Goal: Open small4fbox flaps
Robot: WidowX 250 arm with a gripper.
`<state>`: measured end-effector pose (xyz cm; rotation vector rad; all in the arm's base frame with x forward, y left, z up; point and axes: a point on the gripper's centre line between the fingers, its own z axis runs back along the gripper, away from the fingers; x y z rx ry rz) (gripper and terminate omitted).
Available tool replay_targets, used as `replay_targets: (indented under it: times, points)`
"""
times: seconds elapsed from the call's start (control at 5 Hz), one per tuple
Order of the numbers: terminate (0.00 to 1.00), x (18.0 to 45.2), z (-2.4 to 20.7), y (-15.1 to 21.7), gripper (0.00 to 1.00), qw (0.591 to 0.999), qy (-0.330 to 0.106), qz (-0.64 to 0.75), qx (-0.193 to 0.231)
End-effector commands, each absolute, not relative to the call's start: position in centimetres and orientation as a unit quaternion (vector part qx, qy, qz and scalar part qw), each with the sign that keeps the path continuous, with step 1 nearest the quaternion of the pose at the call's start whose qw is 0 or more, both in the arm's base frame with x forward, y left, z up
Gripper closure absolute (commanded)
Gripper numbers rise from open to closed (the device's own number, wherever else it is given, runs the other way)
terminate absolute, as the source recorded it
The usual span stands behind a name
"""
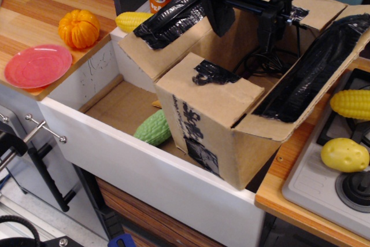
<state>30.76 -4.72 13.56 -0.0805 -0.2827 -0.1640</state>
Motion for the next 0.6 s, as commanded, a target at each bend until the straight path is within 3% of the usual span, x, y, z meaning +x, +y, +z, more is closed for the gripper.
replay_targets:
  times: [0.0, 0.4]
  points:
    - [0.00, 30.8, 13.6, -4.7, 0.00, 0.986, -0.141, -0.082, -0.040]
    - [0.00, 31.1, 12.6, -5.7, 0.00, 0.984, -0.127, -0.101, -0.066]
